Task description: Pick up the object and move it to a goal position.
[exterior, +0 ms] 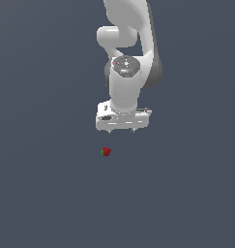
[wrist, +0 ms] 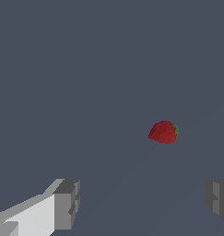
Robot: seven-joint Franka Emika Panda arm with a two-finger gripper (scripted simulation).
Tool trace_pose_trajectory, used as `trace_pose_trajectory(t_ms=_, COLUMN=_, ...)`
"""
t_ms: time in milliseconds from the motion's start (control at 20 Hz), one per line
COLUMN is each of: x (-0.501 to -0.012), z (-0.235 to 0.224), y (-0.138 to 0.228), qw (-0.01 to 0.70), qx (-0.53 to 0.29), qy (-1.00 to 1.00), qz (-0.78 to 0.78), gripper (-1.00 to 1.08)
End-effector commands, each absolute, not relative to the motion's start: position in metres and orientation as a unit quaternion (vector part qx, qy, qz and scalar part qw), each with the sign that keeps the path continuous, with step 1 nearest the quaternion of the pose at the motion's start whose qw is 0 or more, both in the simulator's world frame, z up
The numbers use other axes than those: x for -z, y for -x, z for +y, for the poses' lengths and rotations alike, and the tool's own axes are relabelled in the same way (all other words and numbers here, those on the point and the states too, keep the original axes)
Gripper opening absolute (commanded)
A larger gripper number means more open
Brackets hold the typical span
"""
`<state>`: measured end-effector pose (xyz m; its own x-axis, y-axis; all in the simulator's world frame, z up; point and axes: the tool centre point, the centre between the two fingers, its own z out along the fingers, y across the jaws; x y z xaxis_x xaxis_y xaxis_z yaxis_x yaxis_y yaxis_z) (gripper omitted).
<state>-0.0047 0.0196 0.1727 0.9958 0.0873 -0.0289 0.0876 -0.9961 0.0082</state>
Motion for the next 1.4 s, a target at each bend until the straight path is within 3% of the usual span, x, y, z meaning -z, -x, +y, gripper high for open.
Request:
trace_pose_trajectory(t_ms=0, x=-0.171, z=0.018, y=0.004, qw=0.005, qx=0.014, qy=-0.998, qz=0.055, gripper=1.0)
trace_pose_trajectory(t_ms=1350, x=-0.125, z=-0.019, y=-0.009, qw=0.006, qx=0.013, qy=-0.939, qz=0.344, gripper=1.0)
